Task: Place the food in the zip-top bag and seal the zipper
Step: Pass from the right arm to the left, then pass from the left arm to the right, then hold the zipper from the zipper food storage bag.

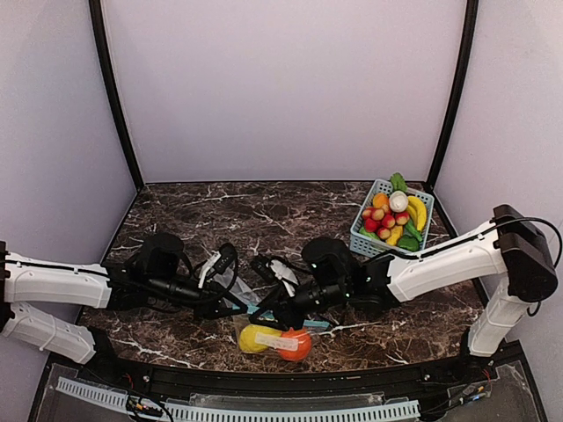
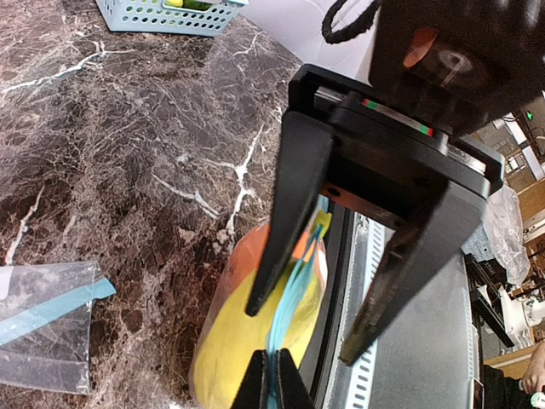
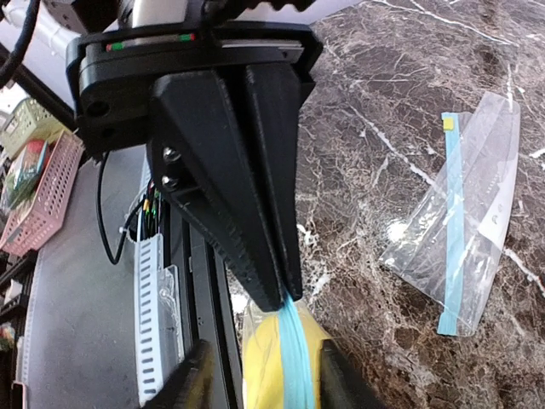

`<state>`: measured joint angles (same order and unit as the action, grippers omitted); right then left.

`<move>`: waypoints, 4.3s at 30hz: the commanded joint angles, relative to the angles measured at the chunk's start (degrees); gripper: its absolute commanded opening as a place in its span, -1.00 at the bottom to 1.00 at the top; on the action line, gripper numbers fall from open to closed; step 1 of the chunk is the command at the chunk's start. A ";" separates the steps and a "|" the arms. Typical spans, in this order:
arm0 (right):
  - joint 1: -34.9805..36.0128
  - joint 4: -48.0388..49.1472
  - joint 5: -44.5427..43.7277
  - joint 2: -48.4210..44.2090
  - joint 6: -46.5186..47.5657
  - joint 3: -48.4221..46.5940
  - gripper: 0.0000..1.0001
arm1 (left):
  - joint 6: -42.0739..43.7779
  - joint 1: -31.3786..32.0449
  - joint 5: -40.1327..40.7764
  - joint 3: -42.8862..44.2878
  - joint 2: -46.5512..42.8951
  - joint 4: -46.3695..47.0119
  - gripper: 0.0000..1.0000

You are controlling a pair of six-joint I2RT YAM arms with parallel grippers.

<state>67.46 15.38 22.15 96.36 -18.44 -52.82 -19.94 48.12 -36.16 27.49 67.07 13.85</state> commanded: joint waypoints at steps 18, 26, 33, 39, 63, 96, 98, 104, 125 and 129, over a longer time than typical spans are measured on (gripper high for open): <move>-2.32 1.31 0.72 1.02 -1.58 4.66 -0.56 | 1.89 0.13 0.55 -0.20 -1.01 0.89 -0.99; -2.82 1.51 -0.02 -0.08 -1.58 5.68 -1.00 | 2.12 0.01 1.27 -0.11 -1.59 0.25 -0.99; -2.96 -1.90 -2.00 -4.38 -0.84 5.29 -0.04 | 2.74 0.00 1.33 -0.02 -1.74 -0.37 -0.99; -4.71 -2.43 -2.08 -10.18 -0.90 9.56 0.53 | 3.06 0.04 0.90 0.05 -1.72 -0.56 -0.99; -6.99 -2.26 4.59 -12.65 2.34 12.55 -1.00 | 7.13 0.13 2.79 5.16 -0.65 -6.39 0.56; -7.18 -6.24 5.47 -12.29 5.19 8.61 -1.00 | 9.74 5.43 -12.06 18.24 21.55 1.64 -0.59; -7.19 -6.29 5.32 -12.35 5.17 8.69 -1.00 | 9.75 5.42 -12.10 18.18 21.51 1.49 -0.58; -7.54 -6.32 4.84 -12.83 4.91 8.95 -1.00 | 10.45 5.77 -11.60 17.46 21.43 0.11 -0.22; -8.20 -5.53 4.51 -13.55 3.95 9.64 -1.00 | 11.28 6.50 -8.37 16.53 21.25 -1.10 -0.98; -8.65 -6.07 3.92 -14.03 4.15 10.22 -1.00 | 11.86 6.53 -7.83 15.89 20.43 -2.11 -0.99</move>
<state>60.10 7.16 28.29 83.88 -14.04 -42.54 -9.17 53.87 -43.03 45.08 88.60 13.50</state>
